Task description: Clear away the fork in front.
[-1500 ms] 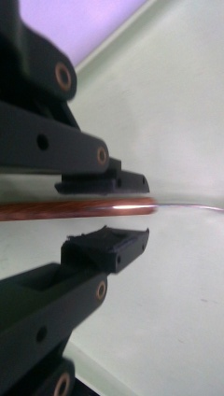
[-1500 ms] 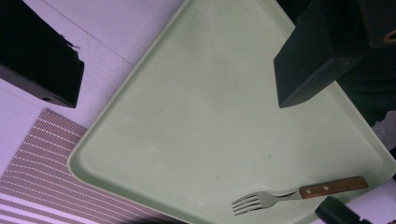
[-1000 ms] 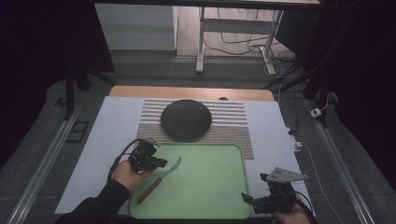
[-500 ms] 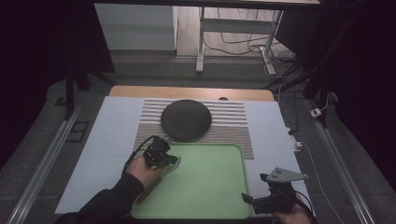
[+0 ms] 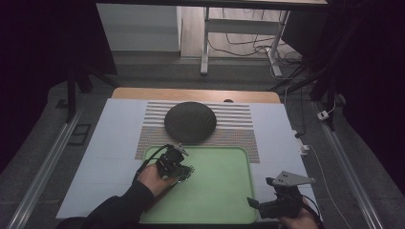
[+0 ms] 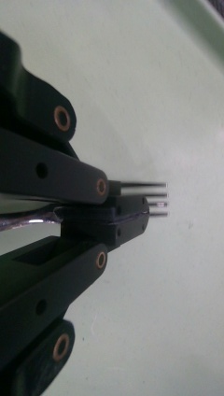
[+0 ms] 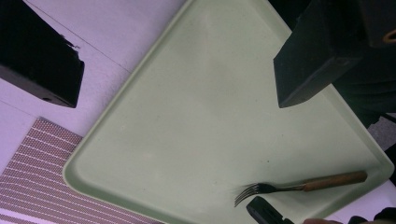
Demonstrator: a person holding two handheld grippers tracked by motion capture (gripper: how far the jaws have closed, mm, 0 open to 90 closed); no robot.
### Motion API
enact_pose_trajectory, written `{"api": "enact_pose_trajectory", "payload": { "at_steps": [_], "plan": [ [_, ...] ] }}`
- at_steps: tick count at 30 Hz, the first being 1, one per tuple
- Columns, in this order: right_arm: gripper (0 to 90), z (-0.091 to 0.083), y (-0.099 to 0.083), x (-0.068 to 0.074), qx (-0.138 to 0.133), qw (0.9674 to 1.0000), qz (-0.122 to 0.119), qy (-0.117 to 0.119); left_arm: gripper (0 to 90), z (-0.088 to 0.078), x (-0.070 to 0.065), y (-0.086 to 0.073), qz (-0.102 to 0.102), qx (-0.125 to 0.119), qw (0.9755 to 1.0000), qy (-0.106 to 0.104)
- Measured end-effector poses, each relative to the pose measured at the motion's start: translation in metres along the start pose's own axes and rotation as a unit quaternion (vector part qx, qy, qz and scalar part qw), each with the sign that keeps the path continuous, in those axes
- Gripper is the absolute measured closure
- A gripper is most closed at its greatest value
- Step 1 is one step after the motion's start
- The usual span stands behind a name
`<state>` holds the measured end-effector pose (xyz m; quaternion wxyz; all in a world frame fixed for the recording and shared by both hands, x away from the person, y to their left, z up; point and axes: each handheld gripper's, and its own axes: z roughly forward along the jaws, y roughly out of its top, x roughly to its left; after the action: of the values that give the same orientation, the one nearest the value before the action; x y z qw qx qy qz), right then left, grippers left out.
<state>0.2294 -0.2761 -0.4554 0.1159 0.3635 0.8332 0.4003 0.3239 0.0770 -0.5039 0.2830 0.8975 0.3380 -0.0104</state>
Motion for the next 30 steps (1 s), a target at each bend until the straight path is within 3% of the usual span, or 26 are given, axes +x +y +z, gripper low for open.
{"api": "enact_pose_trajectory", "payload": {
  "at_steps": [5, 9, 11, 21, 30],
  "plan": [
    [1.9, 0.000, 0.000, 0.000, 0.001, 1.0000, 0.001, 0.000, 88.5, 0.005, -0.006, 0.000, 0.011, 0.001, 0.9995, -0.028],
    [1.8, -0.001, 0.000, -0.001, -0.001, 1.0000, 0.003, 0.002, 88.5, 0.016, -0.013, -0.001, 0.028, 0.020, 0.9991, -0.027],
    [1.8, -0.001, 0.000, -0.001, -0.003, 1.0000, 0.006, 0.003, 88.5, 0.016, -0.013, -0.002, 0.026, 0.016, 0.9991, -0.029],
    [1.8, 0.000, 0.000, 0.000, 0.002, 1.0000, 0.004, -0.006, 88.5, 0.009, 0.004, -0.006, 0.008, 0.011, 0.9998, 0.012],
    [1.8, -0.002, -0.001, -0.005, 0.008, 0.9992, 0.020, -0.034, 88.5, 0.002, 0.021, -0.010, -0.014, 0.011, 0.9996, 0.022]
  ]
}}
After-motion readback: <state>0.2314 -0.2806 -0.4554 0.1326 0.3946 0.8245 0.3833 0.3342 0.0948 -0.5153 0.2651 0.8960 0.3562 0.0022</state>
